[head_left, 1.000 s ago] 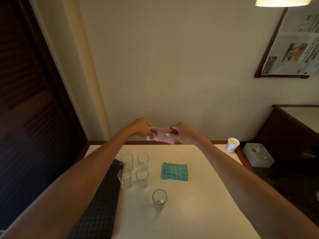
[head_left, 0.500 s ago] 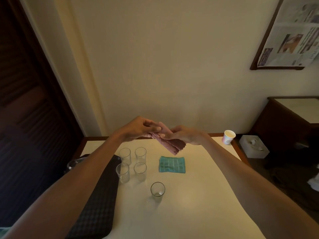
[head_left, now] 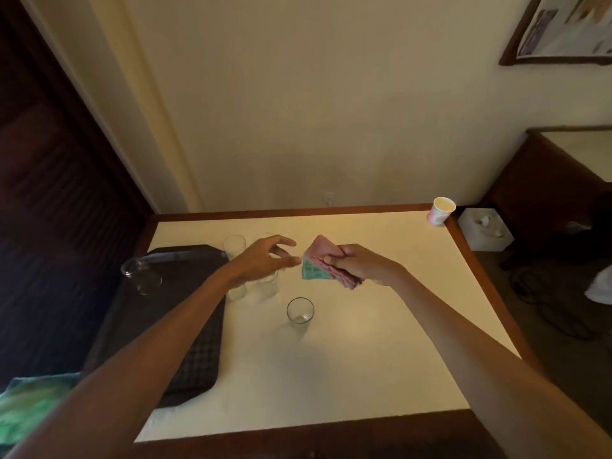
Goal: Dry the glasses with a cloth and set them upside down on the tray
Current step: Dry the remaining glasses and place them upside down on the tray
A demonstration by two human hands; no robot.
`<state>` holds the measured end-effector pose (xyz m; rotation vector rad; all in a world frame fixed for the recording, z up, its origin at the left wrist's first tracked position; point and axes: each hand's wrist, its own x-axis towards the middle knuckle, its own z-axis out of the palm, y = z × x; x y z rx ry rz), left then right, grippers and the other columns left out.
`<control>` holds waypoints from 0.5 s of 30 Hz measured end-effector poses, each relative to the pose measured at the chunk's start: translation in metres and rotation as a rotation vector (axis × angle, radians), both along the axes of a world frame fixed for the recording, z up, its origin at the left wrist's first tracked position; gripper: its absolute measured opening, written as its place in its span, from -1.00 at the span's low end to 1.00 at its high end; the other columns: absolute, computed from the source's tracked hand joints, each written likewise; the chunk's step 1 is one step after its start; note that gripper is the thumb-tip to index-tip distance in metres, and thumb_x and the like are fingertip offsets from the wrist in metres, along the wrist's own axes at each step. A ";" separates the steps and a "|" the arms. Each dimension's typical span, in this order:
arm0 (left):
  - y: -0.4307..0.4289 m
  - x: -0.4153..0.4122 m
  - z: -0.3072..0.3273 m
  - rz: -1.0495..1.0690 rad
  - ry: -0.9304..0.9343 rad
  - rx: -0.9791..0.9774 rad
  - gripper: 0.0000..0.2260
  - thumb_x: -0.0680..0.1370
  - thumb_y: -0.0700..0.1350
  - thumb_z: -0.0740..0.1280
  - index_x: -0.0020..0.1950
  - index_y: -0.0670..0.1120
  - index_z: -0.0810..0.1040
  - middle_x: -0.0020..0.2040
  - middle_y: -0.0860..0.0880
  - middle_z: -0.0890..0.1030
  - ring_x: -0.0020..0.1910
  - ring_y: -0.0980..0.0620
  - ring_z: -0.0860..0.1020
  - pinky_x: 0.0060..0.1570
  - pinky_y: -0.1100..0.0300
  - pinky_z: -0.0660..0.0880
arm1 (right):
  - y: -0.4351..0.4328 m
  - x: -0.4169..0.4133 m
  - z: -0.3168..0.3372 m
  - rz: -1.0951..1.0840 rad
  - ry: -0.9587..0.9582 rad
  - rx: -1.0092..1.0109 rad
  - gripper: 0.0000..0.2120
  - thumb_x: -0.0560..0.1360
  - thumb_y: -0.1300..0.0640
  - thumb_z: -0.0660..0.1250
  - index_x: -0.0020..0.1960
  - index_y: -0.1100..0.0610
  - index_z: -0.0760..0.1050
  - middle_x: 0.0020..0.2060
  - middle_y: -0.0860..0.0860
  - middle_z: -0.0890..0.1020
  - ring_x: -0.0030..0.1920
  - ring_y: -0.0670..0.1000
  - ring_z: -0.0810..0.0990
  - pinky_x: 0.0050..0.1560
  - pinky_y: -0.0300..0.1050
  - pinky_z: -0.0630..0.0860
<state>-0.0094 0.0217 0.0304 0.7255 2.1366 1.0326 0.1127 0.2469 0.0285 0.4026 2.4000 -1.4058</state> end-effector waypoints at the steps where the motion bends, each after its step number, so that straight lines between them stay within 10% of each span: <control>1: -0.004 0.001 -0.014 -0.040 -0.017 -0.075 -0.49 0.50 0.10 0.54 0.40 0.09 0.48 0.17 0.00 0.65 0.08 0.03 0.65 0.09 0.13 0.59 | 0.000 0.004 -0.011 -0.026 -0.003 -0.027 -0.74 0.66 -0.05 0.24 0.09 0.14 0.52 -0.20 0.03 0.65 -0.34 -0.02 0.58 -0.44 -0.24 0.44; 8: -0.016 0.041 -0.108 -0.051 0.045 -0.307 -0.03 0.28 0.02 0.72 0.58 0.02 0.28 0.38 -0.11 0.45 0.20 -0.06 0.53 0.20 0.05 0.50 | -0.018 0.029 -0.071 -0.183 -0.040 -0.106 -0.55 0.63 -0.19 0.22 0.06 0.21 0.59 -0.34 0.04 0.60 -0.47 0.01 0.46 -0.53 -0.24 0.35; 15: -0.004 0.077 -0.160 0.130 0.062 -0.212 -0.04 0.30 0.01 0.70 0.59 -0.04 0.29 0.49 -0.10 0.43 0.41 -0.11 0.45 0.35 0.01 0.42 | -0.038 0.042 -0.109 -0.254 -0.094 -0.189 -0.65 0.62 -0.18 0.25 -0.11 0.08 0.55 -0.43 0.01 0.50 -0.51 -0.05 0.36 -0.52 -0.25 0.27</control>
